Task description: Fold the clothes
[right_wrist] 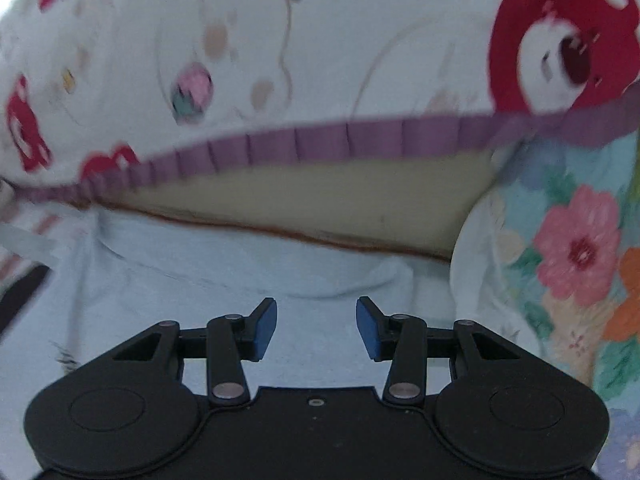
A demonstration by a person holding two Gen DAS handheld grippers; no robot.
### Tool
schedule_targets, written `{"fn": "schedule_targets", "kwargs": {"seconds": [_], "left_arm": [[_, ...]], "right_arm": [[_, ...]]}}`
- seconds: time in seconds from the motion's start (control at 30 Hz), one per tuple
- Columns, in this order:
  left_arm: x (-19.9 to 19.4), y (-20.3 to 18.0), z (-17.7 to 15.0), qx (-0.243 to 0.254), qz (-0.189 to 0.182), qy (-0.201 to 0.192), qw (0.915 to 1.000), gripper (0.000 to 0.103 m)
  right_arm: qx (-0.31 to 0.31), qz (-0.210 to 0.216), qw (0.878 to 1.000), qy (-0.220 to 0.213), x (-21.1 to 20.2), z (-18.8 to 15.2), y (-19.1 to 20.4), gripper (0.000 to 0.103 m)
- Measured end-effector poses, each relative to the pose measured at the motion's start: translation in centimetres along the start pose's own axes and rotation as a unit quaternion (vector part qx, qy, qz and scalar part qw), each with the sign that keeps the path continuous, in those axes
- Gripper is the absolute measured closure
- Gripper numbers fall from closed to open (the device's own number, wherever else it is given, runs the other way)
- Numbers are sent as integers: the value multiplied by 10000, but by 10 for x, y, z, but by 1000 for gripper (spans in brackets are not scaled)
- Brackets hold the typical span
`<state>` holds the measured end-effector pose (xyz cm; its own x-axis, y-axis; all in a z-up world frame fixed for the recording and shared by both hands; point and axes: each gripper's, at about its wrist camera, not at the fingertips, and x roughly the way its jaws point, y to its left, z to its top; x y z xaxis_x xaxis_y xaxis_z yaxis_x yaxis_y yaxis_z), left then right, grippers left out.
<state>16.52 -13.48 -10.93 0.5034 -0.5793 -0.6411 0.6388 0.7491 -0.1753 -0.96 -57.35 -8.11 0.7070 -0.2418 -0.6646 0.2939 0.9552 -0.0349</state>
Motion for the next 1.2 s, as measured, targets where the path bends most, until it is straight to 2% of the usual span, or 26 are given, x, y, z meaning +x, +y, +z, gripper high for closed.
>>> {"fn": "schedule_targets", "kwargs": {"seconds": [0.1, 0.17, 0.3, 0.37, 0.43, 0.5, 0.6, 0.63, 0.7, 0.83, 0.87, 0.9, 0.93, 1.03, 1.2], "left_arm": [[27, 11, 5, 45, 67, 198, 9998, 53], [43, 10, 12, 99, 62, 274, 9996, 53], [87, 6, 28, 134, 92, 390, 9991, 53], [107, 5, 33, 31, 39, 575, 9983, 54], [118, 5, 32, -95, -28, 506, 9987, 53], [128, 2, 31, -56, 9, 429, 9991, 53], [143, -1, 32, 169, 195, 328, 9991, 53], [148, 1, 35, 135, 219, 330, 9991, 53], [157, 5, 39, 67, 266, 332, 9991, 53], [168, 14, 44, -107, 380, 341, 9986, 53], [168, 16, 44, -139, 384, 312, 9987, 53], [168, 18, 43, -190, 401, 284, 9986, 53], [167, 21, 43, -266, 421, 284, 9984, 53], [165, 28, 40, -478, 465, 262, 9974, 54], [162, 32, 43, -418, 554, 174, 9974, 55]], "right_arm": [[-47, 143, 9991, 389, 36, -14, 6, 63], [21, 75, 9991, 408, 55, -23, 2, 64], [-199, -388, 9978, 500, 91, -27, -17, 64], [-235, -524, 9967, 574, 108, -25, -29, 64], [-33, -528, 9969, 584, 119, -24, -43, 64], [136, -469, 9977, 474, 131, -19, -53, 62], [378, -623, 9968, 337, 149, -5, -65, 59], [462, -670, 9962, 309, 155, 0, -69, 59], [597, -712, 9952, 300, 168, 8, -75, 50], [951, -656, 9930, 247, 182, 18, -87, 49], [994, -560, 9931, 264, 183, 21, -89, 59], [1029, -464, 9932, 281, 183, 23, -91, 102], [1030, -383, 9936, 275, 180, 27, -92, 101], [1268, -482, 9908, 10, 166, 35, -102, 101], [1152, -638, 9913, 58, 159, 40, -98, 101]]}}
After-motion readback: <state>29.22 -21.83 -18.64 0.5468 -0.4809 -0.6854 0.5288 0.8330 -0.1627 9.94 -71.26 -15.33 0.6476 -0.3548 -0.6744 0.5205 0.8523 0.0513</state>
